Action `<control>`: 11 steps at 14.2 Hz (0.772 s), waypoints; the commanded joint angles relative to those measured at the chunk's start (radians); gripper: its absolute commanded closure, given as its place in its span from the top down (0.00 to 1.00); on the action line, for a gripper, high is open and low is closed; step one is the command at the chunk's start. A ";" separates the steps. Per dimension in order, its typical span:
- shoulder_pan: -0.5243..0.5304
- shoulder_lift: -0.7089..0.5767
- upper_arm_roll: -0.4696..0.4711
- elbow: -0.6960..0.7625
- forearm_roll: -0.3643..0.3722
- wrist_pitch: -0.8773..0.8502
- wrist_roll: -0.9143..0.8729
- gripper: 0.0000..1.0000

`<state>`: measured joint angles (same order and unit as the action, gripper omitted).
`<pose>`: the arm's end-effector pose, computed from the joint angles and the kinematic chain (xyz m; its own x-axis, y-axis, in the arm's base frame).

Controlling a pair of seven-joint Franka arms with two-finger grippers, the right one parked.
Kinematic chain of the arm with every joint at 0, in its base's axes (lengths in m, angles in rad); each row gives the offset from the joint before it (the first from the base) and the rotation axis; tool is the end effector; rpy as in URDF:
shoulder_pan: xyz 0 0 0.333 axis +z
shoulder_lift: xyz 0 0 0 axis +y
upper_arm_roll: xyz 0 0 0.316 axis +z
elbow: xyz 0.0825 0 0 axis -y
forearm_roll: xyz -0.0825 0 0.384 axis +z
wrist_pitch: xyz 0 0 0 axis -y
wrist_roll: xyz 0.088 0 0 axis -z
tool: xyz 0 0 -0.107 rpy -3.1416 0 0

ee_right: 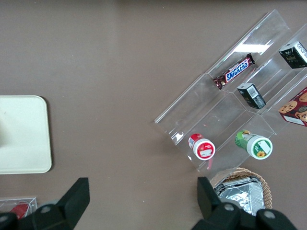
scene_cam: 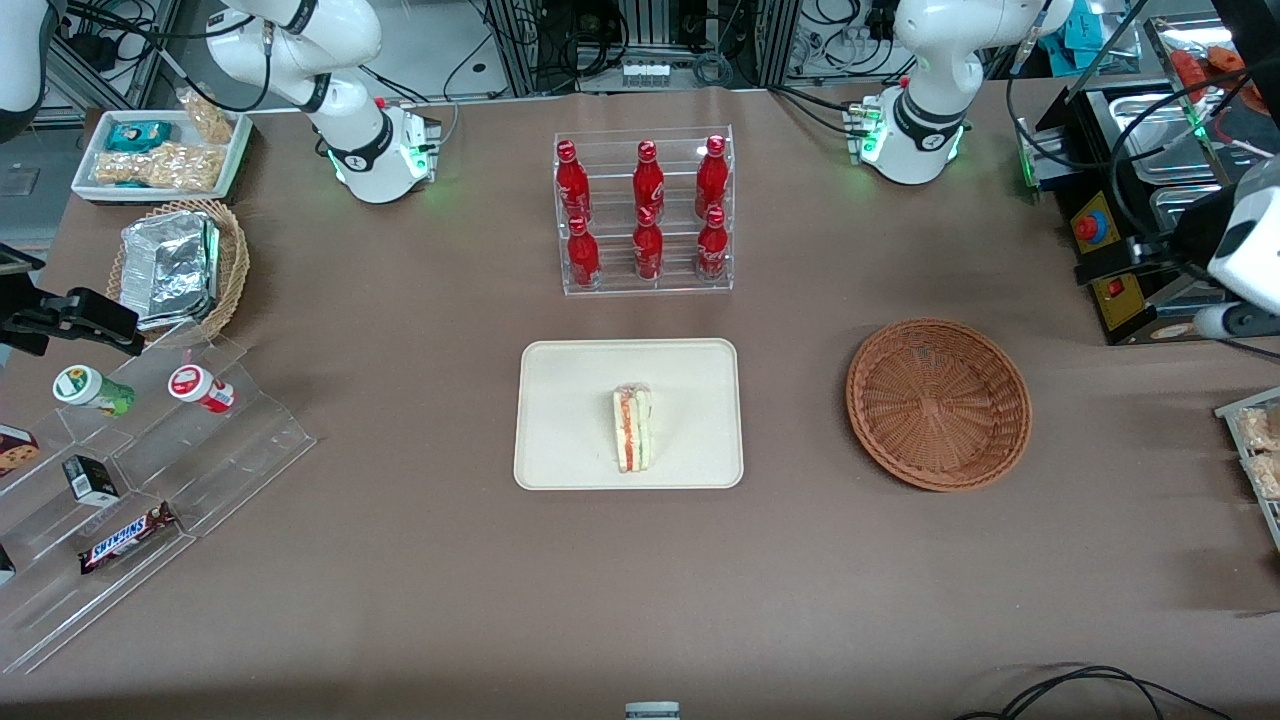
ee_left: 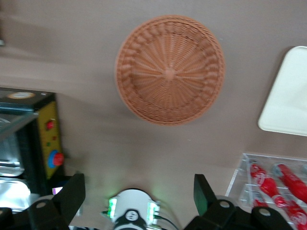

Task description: Place sandwich from basket to tray

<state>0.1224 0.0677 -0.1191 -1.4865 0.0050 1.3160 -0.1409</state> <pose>0.5464 0.0048 0.6071 0.9617 0.1432 -0.2336 0.1401 -0.9897 -0.0301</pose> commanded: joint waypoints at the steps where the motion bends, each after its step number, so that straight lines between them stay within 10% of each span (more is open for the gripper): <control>1: 0.000 -0.040 -0.017 -0.023 0.046 -0.004 0.021 1.00; 11: -0.001 -0.112 -0.059 -0.034 0.032 -0.011 0.011 1.00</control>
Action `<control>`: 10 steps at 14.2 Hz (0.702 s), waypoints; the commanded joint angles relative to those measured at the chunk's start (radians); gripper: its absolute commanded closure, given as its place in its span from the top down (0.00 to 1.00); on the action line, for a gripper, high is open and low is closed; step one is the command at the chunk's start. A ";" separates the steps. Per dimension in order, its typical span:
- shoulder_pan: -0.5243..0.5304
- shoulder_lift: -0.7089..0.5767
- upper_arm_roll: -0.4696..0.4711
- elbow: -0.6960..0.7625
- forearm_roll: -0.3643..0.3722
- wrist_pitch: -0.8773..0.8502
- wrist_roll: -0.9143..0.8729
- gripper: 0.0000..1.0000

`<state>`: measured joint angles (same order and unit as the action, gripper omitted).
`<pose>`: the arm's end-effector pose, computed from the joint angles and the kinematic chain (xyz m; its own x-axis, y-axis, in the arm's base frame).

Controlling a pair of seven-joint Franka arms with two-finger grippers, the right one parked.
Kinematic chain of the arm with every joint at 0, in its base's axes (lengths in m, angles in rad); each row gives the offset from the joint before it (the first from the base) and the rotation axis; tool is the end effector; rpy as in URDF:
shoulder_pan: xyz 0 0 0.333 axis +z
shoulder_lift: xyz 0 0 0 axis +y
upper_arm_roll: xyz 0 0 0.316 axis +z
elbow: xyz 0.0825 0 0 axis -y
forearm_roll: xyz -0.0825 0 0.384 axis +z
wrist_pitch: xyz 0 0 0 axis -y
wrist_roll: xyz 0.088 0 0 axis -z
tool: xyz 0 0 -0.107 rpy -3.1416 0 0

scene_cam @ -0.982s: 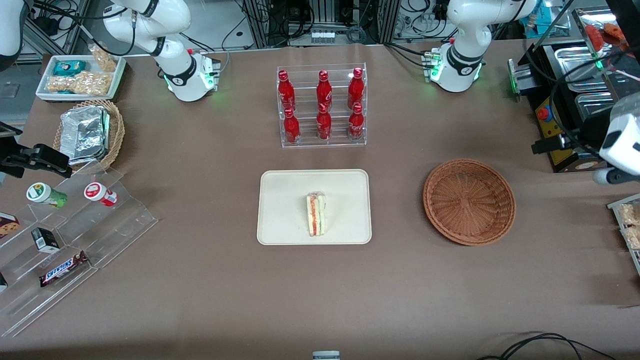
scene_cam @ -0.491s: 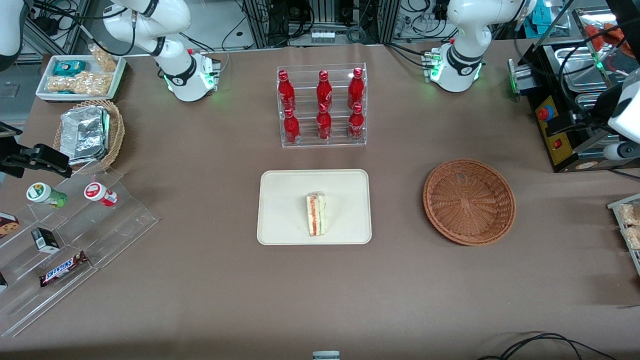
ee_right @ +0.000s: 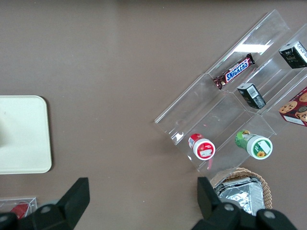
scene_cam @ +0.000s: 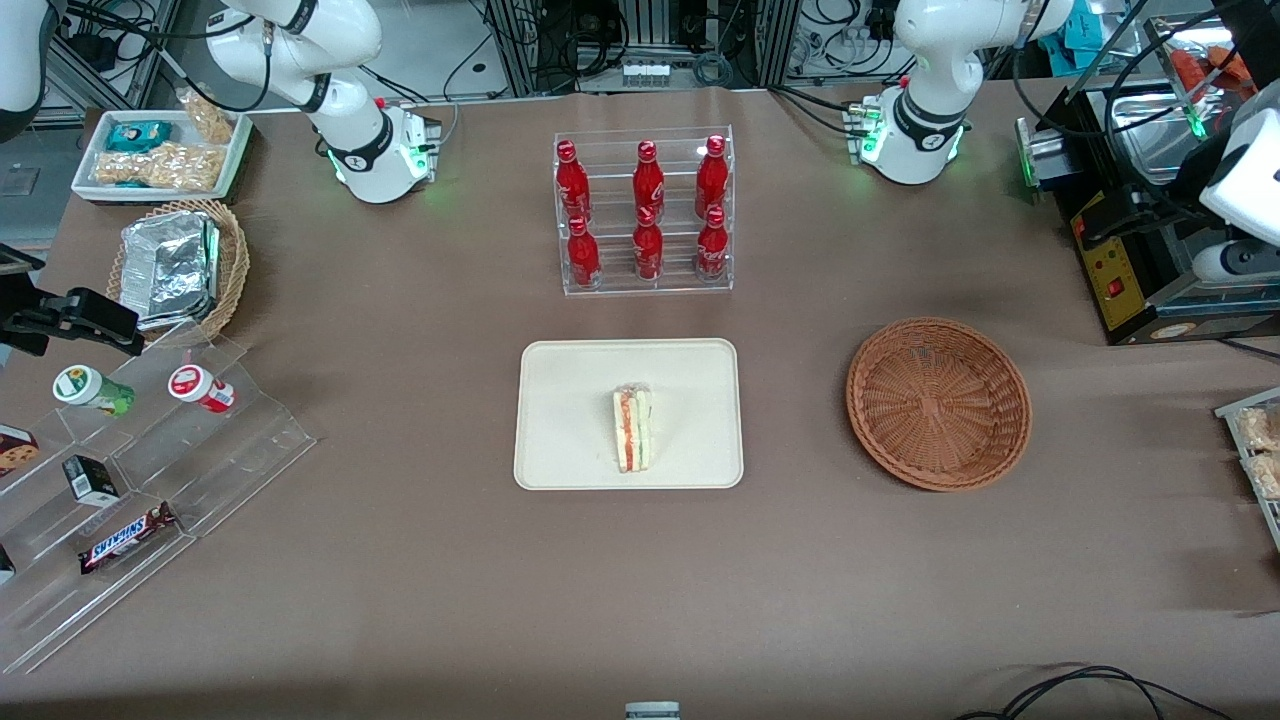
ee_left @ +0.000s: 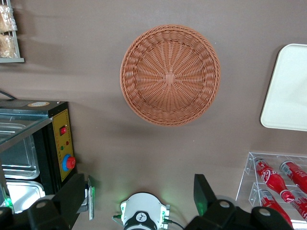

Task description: Place sandwich from basket to tray

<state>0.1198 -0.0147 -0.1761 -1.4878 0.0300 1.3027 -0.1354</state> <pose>0.5200 -0.0263 0.6493 0.9826 0.0881 -0.1637 0.0801 -0.9953 -0.0550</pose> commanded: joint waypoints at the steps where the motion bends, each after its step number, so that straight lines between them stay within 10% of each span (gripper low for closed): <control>1: 0.000 -0.027 -0.002 -0.034 0.004 0.018 0.004 1.00; 10: 0.003 -0.028 0.000 -0.083 -0.053 0.178 -0.067 1.00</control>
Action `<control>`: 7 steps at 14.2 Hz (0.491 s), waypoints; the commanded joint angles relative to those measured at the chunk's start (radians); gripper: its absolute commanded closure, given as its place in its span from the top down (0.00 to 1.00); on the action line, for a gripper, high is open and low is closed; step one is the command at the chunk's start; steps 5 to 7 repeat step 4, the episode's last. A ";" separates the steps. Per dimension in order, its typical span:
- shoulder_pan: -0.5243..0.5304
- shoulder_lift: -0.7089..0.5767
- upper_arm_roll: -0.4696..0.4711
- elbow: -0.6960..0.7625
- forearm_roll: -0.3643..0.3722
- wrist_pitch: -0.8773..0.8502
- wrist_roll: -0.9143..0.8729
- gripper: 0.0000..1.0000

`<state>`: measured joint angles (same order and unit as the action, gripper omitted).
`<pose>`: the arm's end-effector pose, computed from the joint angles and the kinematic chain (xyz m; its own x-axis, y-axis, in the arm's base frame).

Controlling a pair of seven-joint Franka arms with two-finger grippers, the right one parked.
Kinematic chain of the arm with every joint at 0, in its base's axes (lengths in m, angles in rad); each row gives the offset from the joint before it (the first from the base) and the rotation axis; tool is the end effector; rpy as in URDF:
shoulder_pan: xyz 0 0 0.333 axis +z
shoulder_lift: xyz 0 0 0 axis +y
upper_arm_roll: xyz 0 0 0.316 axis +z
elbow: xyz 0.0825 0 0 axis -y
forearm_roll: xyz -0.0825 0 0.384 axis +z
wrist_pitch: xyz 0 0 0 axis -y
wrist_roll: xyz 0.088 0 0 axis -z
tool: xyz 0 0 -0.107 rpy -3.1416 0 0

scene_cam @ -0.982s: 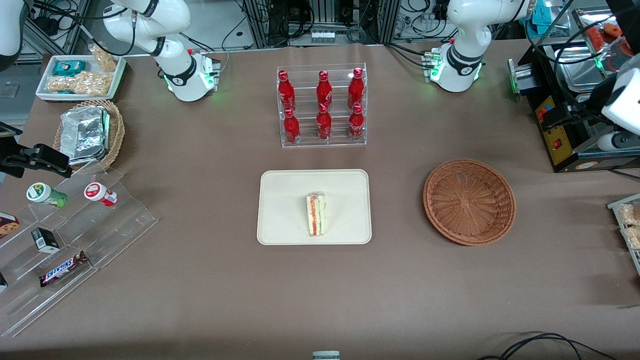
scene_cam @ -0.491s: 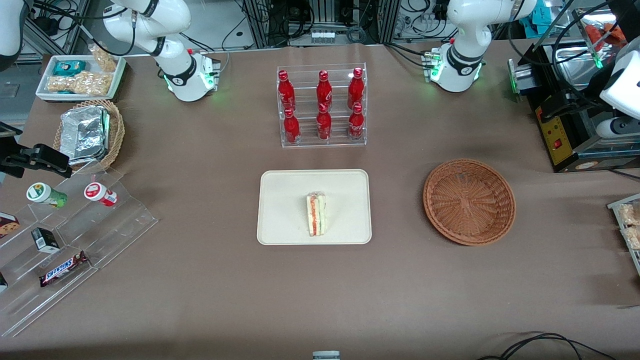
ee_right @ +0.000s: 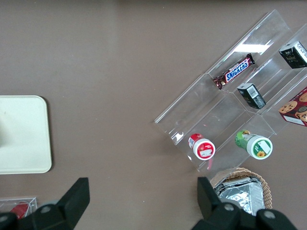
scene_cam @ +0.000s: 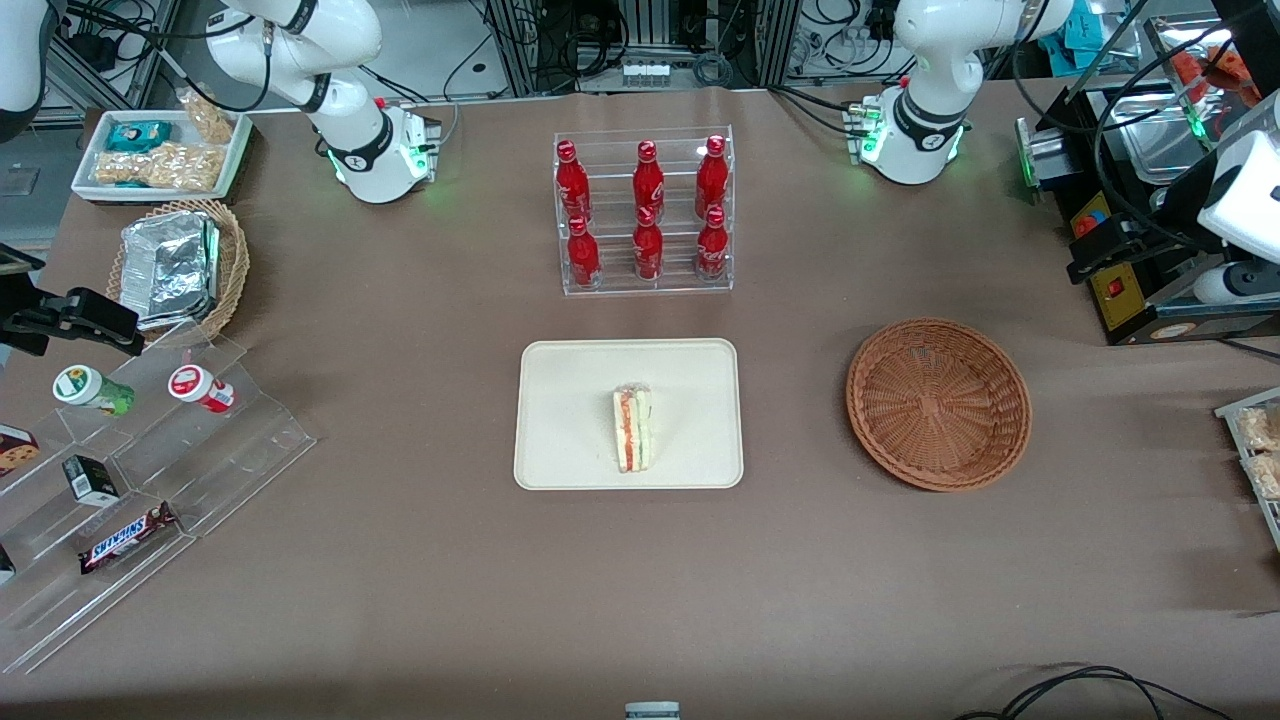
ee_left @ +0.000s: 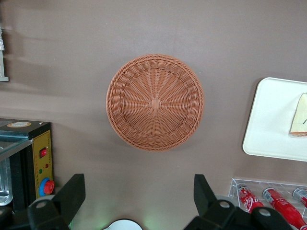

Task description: Place sandwich from basket to tray

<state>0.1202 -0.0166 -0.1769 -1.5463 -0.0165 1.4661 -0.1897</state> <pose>0.5376 -0.0333 0.6360 0.9892 0.1312 -0.0652 0.1316 -0.9913 0.0013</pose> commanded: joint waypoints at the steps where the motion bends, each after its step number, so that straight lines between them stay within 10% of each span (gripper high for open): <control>1: 0.003 -0.022 0.000 -0.017 -0.006 0.011 -0.013 1.00; 7: 0.003 -0.017 0.002 -0.011 -0.008 0.006 -0.013 1.00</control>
